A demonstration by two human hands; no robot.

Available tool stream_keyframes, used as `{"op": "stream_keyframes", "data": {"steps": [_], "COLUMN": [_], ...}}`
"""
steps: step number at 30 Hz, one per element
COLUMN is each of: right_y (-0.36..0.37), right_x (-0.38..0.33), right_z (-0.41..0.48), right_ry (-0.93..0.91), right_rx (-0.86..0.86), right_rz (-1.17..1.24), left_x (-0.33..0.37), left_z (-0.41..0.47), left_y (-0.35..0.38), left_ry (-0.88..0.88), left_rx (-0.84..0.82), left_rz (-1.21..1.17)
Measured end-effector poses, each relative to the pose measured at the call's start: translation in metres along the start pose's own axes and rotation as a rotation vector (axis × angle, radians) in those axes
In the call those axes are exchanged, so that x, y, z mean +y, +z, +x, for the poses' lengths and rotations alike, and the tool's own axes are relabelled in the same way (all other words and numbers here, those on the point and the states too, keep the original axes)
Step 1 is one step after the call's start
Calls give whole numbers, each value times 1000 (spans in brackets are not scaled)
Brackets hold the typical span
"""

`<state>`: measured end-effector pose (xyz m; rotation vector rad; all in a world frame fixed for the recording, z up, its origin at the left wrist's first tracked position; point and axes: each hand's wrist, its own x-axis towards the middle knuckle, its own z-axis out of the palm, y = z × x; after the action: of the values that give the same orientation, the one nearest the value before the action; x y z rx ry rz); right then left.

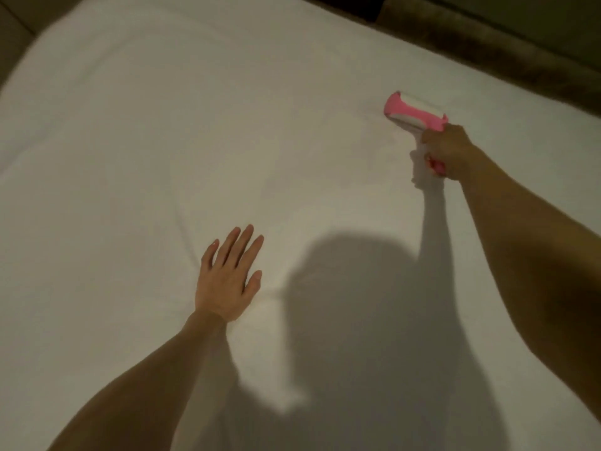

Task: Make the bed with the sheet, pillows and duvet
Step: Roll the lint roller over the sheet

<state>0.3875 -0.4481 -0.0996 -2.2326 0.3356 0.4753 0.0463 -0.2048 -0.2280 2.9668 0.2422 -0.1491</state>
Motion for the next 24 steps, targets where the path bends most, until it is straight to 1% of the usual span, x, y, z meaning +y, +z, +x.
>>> {"op": "stream_keyframes", "data": {"steps": [4,6,13,20,24], "right_y": [-16,-23,-43,-53,-56], "right_x": [6,10,57,122,150], "right_z": [-4,-16,-62,-135,-178], "right_ry": [15,-12,-31,-106,-70], "right_rx": [-79,-81,-136,-121,-76], "right_rz": [-68,-125,-226,-393,-374], "left_x": [-1,1,7,14,26], "left_z": [4,5,4,-1,-10], "left_y": [5,4,-8,-16,-25], "left_ry": [17,12,21,15,-84], "left_rx": [25,34,72,74,53], "left_rz": [11,-7,-43,11,108]}}
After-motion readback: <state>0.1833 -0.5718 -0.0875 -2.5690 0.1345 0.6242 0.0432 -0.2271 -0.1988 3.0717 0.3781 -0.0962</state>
